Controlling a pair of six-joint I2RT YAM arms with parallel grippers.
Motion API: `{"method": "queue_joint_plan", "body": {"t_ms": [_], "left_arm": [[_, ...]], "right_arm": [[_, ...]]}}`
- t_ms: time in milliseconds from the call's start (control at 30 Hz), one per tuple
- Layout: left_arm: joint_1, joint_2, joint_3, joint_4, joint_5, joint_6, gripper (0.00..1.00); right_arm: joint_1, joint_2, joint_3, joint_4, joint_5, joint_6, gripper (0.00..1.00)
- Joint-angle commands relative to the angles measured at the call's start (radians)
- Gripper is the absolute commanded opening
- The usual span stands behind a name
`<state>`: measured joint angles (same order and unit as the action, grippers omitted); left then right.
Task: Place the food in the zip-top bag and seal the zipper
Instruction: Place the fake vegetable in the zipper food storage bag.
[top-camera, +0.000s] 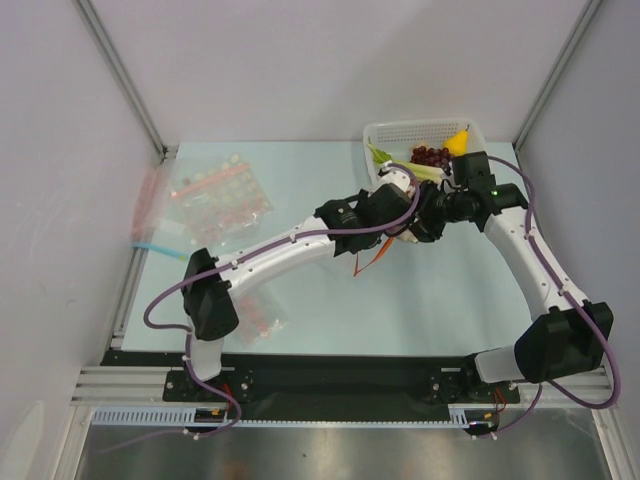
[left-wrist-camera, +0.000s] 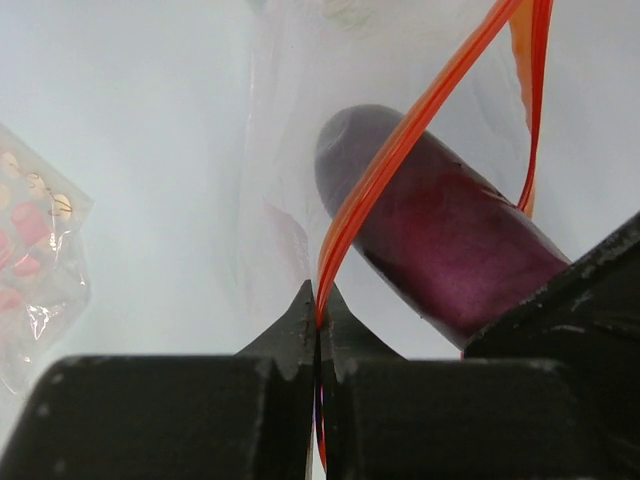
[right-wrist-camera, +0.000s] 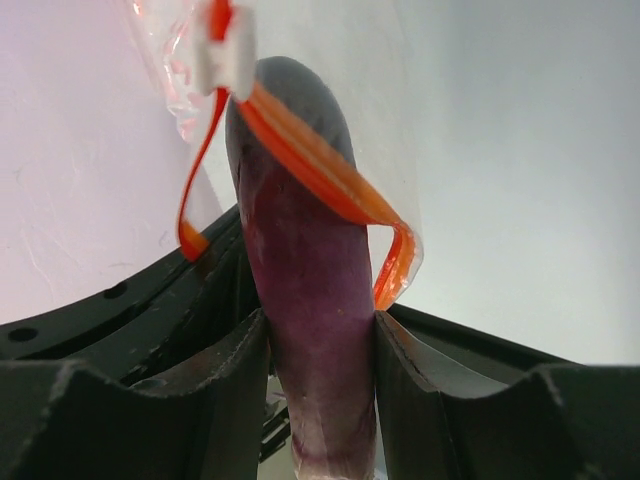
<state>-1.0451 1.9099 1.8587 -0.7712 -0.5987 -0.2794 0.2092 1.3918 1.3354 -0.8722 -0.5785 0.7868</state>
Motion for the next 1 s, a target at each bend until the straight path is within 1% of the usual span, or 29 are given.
{"method": "queue_joint_plan", "body": {"t_ms": [0, 133, 300, 533, 633, 667, 700, 733, 767, 833, 900, 967], "left_arm": [[-0.004, 0.008, 0.037, 0.026, 0.003, -0.009, 0.0], [-0.006, -0.003, 0.074, 0.02, 0.045, -0.02, 0.0], [-0.004, -0.008, 0.131, -0.002, 0.111, -0.052, 0.0], [-0.004, -0.023, 0.142, -0.019, 0.172, -0.107, 0.0], [-0.004, -0.035, 0.134, -0.02, 0.181, -0.119, 0.0], [-0.006, -0.038, 0.131, -0.019, 0.181, -0.121, 0.0], [-0.006, -0.037, 0.129, -0.016, 0.18, -0.119, 0.0], [-0.004, -0.035, 0.131, -0.016, 0.177, -0.118, 0.0], [-0.006, -0.032, 0.132, -0.019, 0.168, -0.119, 0.0], [-0.004, -0.023, 0.135, -0.023, 0.157, -0.115, 0.0], [-0.001, -0.02, 0.138, -0.033, 0.139, -0.11, 0.0], [0.005, -0.022, 0.146, -0.037, 0.131, -0.107, 0.0]], "right_arm": [[-0.001, -0.053, -0.004, 0.021, -0.047, 0.049, 0.43], [0.001, -0.044, -0.041, 0.096, -0.04, 0.089, 0.41], [0.015, -0.016, -0.035, 0.157, -0.011, 0.141, 0.4], [0.036, -0.002, -0.067, 0.223, 0.068, 0.172, 0.39], [0.042, 0.025, -0.061, 0.217, 0.095, 0.161, 0.4], [0.051, 0.03, -0.047, 0.213, 0.1, 0.152, 0.52], [0.058, 0.044, -0.036, 0.2, 0.106, 0.143, 0.61], [0.071, 0.047, -0.021, 0.187, 0.114, 0.132, 0.75], [0.078, 0.049, 0.01, 0.171, 0.132, 0.112, 0.8], [0.084, 0.047, 0.033, 0.134, 0.146, 0.092, 0.87], [0.079, 0.035, 0.047, 0.107, 0.151, 0.059, 0.87], [0.072, 0.023, 0.05, 0.09, 0.161, 0.032, 0.83]]}}
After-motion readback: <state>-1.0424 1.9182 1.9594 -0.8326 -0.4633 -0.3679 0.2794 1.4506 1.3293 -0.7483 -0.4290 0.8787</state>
